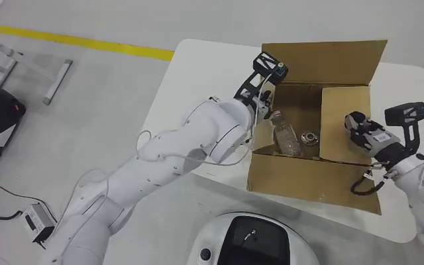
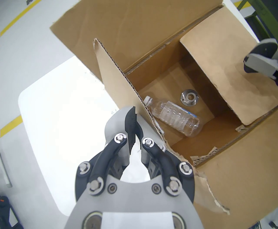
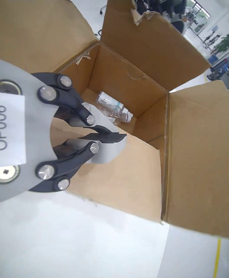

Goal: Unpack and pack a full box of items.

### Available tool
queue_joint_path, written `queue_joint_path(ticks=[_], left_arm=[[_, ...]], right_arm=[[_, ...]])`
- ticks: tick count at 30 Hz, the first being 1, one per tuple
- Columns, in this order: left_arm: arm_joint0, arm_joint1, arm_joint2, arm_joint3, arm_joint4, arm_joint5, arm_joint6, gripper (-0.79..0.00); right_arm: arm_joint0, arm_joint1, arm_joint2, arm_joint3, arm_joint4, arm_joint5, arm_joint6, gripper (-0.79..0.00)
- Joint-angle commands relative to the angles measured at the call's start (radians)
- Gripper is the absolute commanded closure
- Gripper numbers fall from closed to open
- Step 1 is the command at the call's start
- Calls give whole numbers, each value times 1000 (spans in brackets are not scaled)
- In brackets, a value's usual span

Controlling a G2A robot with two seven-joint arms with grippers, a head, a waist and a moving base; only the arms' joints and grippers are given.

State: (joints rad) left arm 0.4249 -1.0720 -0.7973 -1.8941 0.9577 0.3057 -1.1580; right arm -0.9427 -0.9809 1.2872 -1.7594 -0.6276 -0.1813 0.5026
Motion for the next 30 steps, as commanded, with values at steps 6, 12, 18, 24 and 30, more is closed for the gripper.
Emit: queue_joint_path(ticks=[6,12,18,24,30], left_arm=[[-40,-38,50,72,-80,-49,39,0],[-83,-71,103,145,-101,-113,62,0],[-79,-98,153,201,-101,-125,76,0],[-77,-115,166,231,-87,-130,57,0],[-70,-123,149,234,-71,-130,38,0]], right_arm=[[-83,16,155,-90,6,51,6,0],[-131,18,177,-103,4,61,12,0],[-150,14,163,-110,-1,77,14,0],[-142,10,145,-111,1,76,21,0],[-127,6,131,-105,-1,72,25,0]])
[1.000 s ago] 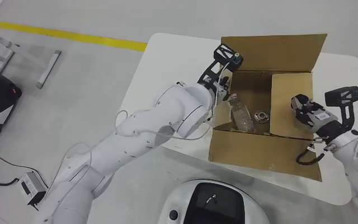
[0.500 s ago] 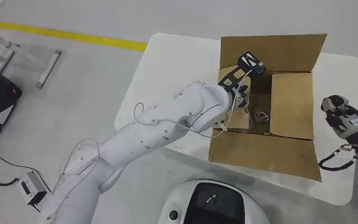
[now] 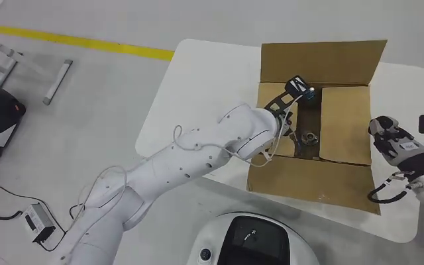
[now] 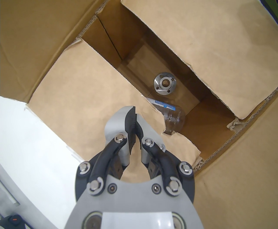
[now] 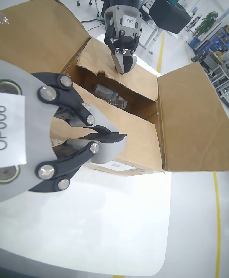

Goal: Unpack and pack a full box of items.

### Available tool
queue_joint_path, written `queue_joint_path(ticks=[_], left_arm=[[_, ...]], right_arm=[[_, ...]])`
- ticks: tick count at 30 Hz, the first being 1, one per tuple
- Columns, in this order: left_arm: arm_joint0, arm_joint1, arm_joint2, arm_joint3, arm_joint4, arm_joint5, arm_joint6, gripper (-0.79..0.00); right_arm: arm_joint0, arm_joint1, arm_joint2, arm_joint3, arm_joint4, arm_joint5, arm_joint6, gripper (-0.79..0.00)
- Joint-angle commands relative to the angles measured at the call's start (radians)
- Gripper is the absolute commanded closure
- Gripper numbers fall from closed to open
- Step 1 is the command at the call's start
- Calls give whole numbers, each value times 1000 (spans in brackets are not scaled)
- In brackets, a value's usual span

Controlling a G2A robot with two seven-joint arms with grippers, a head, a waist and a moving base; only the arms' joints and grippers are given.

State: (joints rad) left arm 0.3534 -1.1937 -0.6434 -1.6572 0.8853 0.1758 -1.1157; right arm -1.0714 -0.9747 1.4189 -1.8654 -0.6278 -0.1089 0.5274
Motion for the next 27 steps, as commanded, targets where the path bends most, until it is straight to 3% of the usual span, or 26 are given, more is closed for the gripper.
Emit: queue_joint_path(ticks=[1,5,6,7,8,12,16,19,23,25,27], left_arm=[[3,-2,-9,-6,2,2,-7,0],[13,-5,-25,-23,14,4,-16,-15],[13,-5,-33,-30,18,6,-18,-286],[12,-5,-42,-40,22,8,-21,-665],[11,-4,-54,-52,24,9,-24,-785],[19,4,-108,-104,36,-13,-34,-785],[40,19,-177,-181,54,-55,-43,-785],[72,39,-211,-257,131,-226,-20,-785],[162,68,-291,-343,156,-378,27,-785],[205,77,-332,-363,134,-400,55,-785],[205,77,-332,-363,134,-400,55,-785]], right_arm=[[3,-1,-2,2,1,-1,-1,0],[6,-3,-3,3,2,-5,-1,0],[7,-3,-1,1,4,-6,-4,0],[6,-4,0,-1,7,-9,-10,0],[4,-4,3,-3,10,-13,-16,0],[-29,-9,40,-11,48,-62,-173,0],[-64,-12,74,8,121,-112,-236,0],[-76,-12,95,29,164,-154,-251,0],[-89,-13,115,44,205,-200,-262,0],[-92,-14,119,51,224,-227,-264,0],[-91,-14,117,57,239,-257,-257,0]])
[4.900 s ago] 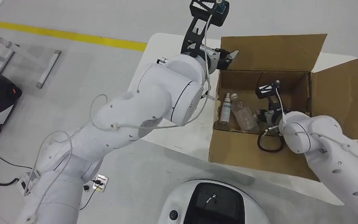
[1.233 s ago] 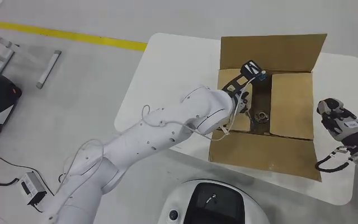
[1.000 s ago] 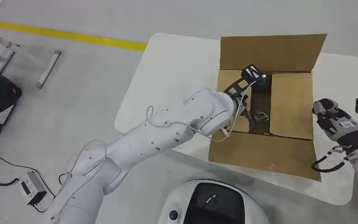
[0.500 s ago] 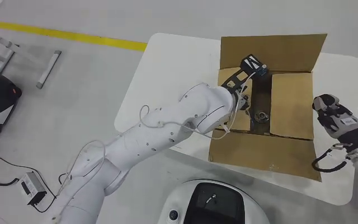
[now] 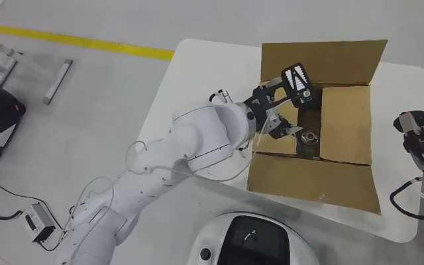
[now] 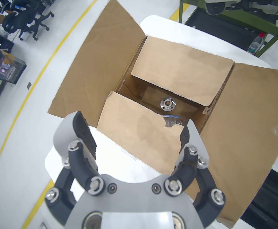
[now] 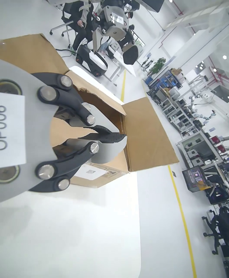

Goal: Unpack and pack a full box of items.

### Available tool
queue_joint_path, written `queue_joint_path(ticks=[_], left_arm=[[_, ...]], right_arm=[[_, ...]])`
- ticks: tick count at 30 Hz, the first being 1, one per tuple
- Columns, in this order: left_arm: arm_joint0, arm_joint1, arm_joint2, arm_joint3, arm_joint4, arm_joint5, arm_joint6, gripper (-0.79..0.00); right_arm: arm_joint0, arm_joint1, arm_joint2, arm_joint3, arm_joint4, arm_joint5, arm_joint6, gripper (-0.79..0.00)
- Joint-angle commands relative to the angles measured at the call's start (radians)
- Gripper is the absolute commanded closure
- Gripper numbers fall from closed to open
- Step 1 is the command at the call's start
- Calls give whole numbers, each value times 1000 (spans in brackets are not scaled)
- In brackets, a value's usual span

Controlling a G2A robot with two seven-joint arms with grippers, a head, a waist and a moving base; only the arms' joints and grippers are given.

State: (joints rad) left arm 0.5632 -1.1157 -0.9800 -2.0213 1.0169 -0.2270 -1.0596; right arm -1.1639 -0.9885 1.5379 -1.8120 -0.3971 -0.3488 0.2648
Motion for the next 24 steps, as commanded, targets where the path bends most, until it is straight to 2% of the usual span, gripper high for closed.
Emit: queue_joint_path(ticks=[1,11,13,17,19,24], left_arm=[[-5,-1,5,2,3,3,-1,-785],[-5,-1,5,2,3,3,-1,-785],[15,1,4,-8,4,-19,30,-785],[52,17,-37,-67,27,-169,64,-785],[81,31,-65,-130,47,-325,100,-785],[204,69,-212,-219,4,-533,132,-785]], right_arm=[[3,0,-3,8,7,-21,11,0],[3,0,-3,8,7,-21,11,0],[3,0,-3,8,7,-21,11,0],[-11,-2,-11,-21,-4,-20,5,0],[-15,-3,-11,-35,-14,-27,6,0],[-19,-4,-4,-55,-24,-33,9,0]])
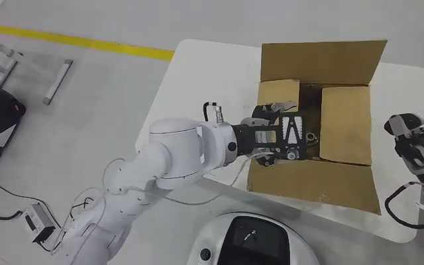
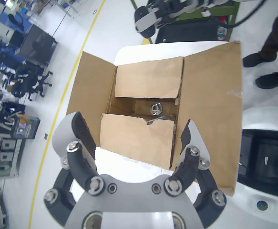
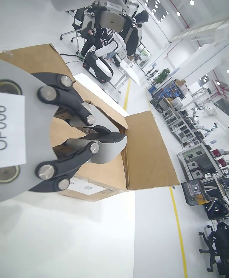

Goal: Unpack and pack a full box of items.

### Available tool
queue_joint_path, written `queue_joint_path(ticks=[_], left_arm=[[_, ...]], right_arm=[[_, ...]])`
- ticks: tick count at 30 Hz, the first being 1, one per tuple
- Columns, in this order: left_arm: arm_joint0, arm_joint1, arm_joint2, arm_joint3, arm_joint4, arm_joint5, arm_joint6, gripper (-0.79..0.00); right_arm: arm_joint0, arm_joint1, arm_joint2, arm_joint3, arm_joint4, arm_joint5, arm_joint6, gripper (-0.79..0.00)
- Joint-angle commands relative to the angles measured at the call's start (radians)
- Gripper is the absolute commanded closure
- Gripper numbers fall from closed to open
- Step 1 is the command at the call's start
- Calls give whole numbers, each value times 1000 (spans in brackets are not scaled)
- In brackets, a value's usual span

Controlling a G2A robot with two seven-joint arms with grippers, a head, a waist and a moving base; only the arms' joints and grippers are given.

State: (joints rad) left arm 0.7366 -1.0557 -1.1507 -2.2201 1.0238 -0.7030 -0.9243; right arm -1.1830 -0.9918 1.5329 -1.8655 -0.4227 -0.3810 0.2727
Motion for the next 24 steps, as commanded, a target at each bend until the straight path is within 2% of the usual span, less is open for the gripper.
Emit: queue_joint_path(ticks=[1,5,8,13,18,24], left_arm=[[52,15,-68,-34,-8,-89,1,-785],[138,36,-153,-70,6,-192,27,-785],[211,56,-182,-89,84,-255,62,-785],[316,75,-205,-98,200,-294,120,-785],[415,85,-212,-71,164,-307,155,-785],[415,85,-212,-71,164,-307,155,-785]], right_arm=[[1,-1,2,-3,3,-2,-1,0],[7,-3,1,-8,8,-4,-2,0],[11,-4,-1,-7,7,-4,-2,0],[14,-6,-2,-5,6,1,-2,0],[14,-8,-3,-4,11,3,7,0],[16,-10,-6,-3,17,5,13,0]])
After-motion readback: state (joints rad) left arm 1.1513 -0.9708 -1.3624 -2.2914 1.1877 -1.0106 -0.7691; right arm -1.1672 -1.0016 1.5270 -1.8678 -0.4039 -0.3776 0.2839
